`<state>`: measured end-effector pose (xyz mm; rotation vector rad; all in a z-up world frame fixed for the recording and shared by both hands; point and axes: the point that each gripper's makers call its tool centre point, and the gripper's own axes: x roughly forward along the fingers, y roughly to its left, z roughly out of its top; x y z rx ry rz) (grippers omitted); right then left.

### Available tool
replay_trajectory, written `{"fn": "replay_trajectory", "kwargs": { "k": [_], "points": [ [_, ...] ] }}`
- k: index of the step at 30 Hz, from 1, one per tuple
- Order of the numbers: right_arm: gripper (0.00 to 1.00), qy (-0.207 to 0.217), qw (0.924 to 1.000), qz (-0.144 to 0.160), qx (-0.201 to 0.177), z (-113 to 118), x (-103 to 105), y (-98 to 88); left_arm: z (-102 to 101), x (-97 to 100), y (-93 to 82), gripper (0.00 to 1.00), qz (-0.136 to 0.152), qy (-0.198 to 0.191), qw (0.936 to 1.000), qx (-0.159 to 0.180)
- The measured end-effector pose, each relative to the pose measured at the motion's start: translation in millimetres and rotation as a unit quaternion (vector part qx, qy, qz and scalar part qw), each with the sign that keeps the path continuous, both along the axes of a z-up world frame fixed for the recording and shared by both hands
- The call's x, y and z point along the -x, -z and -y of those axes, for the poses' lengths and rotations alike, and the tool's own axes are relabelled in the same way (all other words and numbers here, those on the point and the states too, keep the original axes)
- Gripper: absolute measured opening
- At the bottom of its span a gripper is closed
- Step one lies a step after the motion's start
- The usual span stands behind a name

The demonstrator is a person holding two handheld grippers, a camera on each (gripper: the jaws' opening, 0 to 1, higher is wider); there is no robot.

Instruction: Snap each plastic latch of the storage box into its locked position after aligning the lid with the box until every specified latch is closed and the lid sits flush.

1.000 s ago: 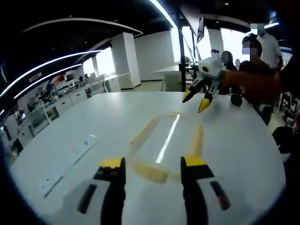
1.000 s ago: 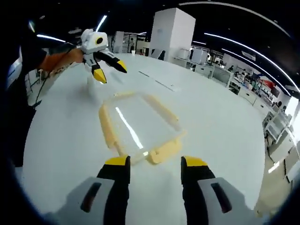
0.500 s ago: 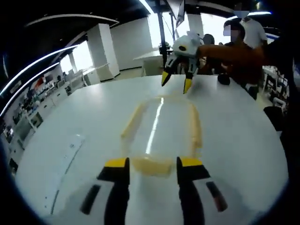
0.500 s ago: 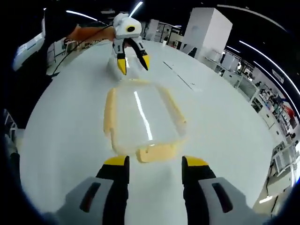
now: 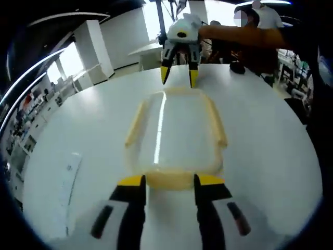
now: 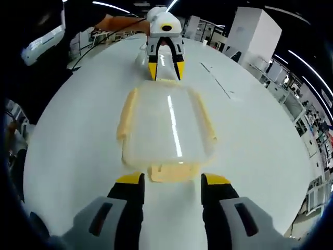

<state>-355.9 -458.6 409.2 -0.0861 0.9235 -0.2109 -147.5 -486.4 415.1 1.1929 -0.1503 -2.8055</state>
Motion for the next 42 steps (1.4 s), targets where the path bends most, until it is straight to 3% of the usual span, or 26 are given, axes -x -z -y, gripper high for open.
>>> {"fn": "replay_trajectory", "kwargs": {
  "k": [16,37,42],
  "points": [
    [0.41,-0.029,0.9987,-0.009,-0.04,-2.4,-11.0,7.5,-2.3,-3.0,0.8,0.38,0.033,0.047,0.9983,-0.005],
    [0.41,-0.029,0.9983,-0.002,-0.051,-3.7,-11.1,7.6,8.9,4.0,6.0,0.42,0.047,0.052,0.9975,0.004],
    [0.41,-0.027,0.9981,-0.006,-0.056,-5.8,-13.0,8.0,6.7,4.5,8.2,0.41,0.047,0.052,0.9975,-0.011]
  ]
}}
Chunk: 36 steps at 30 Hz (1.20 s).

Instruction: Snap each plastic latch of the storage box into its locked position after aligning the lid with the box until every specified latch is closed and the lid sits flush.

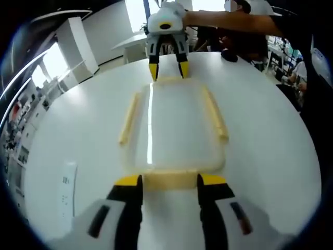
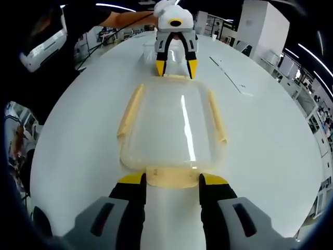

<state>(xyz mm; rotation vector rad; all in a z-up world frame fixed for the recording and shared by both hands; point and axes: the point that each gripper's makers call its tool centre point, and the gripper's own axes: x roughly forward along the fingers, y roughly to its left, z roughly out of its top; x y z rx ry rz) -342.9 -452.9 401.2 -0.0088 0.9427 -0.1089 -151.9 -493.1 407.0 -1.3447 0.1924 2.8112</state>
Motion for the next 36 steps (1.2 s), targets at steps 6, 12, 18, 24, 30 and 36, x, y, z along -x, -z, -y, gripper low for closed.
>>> {"fn": "replay_trajectory", "kwargs": {
  "k": [6,12,18,24,30,36],
  "points": [
    [0.41,0.012,0.9999,-0.002,-0.005,-0.3,-0.2,0.3,-2.3,2.0,1.4,0.4,-0.004,-0.007,0.9997,-0.021],
    [0.41,0.013,0.9998,-0.012,-0.012,-3.1,-0.1,1.1,-5.2,3.7,2.8,0.4,-0.006,-0.005,0.999,-0.045],
    [0.41,0.01,0.9995,-0.023,-0.019,-3.3,0.8,1.5,-5.5,3.9,2.8,0.4,-0.013,-0.005,0.9986,-0.052],
    [0.4,0.008,0.9994,-0.022,-0.026,-1.8,2.3,1.7,-5.9,5.0,2.1,0.4,-0.011,-0.001,0.9985,-0.054],
    [0.39,0.011,0.9995,-0.017,-0.024,-0.4,3.9,1.1,-6.1,5.2,1.3,0.39,-0.002,-0.004,0.9986,-0.053],
    [0.39,0.012,0.9995,-0.009,-0.027,-4.8,1.0,1.1,-6.5,4.7,1.1,0.39,0.005,-0.005,0.9984,-0.055]
  ]
}}
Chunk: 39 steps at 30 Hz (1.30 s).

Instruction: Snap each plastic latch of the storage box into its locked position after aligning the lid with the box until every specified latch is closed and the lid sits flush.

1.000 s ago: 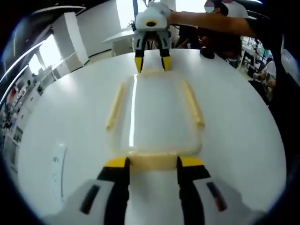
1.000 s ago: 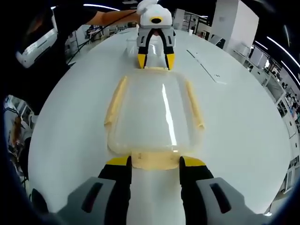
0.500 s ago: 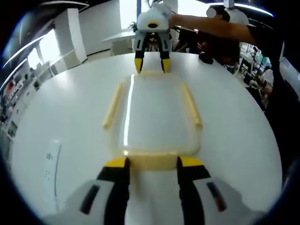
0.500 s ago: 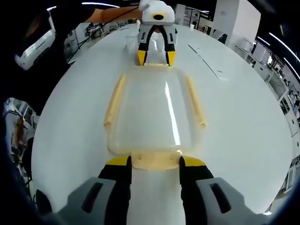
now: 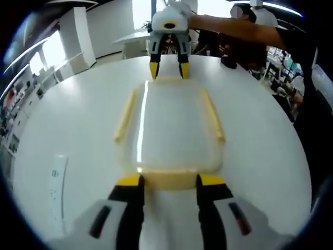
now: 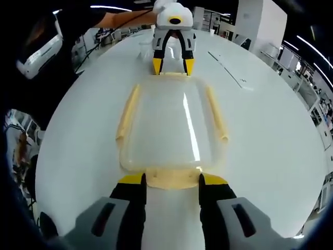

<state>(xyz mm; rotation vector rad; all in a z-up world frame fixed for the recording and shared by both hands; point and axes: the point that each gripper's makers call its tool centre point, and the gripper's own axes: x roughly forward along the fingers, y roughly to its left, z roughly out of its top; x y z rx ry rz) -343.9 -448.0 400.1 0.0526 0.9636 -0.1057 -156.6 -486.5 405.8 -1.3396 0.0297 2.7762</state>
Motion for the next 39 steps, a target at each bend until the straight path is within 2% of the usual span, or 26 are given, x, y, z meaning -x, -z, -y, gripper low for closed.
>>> {"fn": "replay_trajectory", "kwargs": {
  "k": [7,17,21,28,34,39],
  "points": [
    [0.39,0.001,1.0,0.004,-0.008,-5.0,-2.9,-6.0,-4.1,-4.1,-6.2,0.39,0.0,-0.001,1.0,-0.008],
    [0.39,0.0,1.0,0.005,0.001,-10.0,-17.8,-31.0,-14.2,-20.5,-27.4,0.39,-0.002,-0.003,1.0,0.0],
    [0.39,-0.005,0.9999,-0.001,0.012,-15.8,-33.7,-50.7,-23.8,-35.7,-44.7,0.39,-0.008,-0.008,0.9999,0.004],
    [0.39,-0.011,0.9996,-0.005,0.027,-28.0,-64.9,-74.6,-39.9,-69.1,-70.1,0.39,-0.012,-0.015,0.9996,0.02],
    [0.39,-0.021,0.999,-0.007,0.04,-39.4,-105.5,-97.4,-53.4,-107.0,-91.6,0.39,-0.011,-0.024,0.9991,0.033],
    [0.39,-0.029,0.9983,-0.01,0.05,-42.0,-142.5,-108.7,-62.5,-147.9,-105.7,0.39,-0.012,-0.036,0.9984,0.042]
  ]
}}
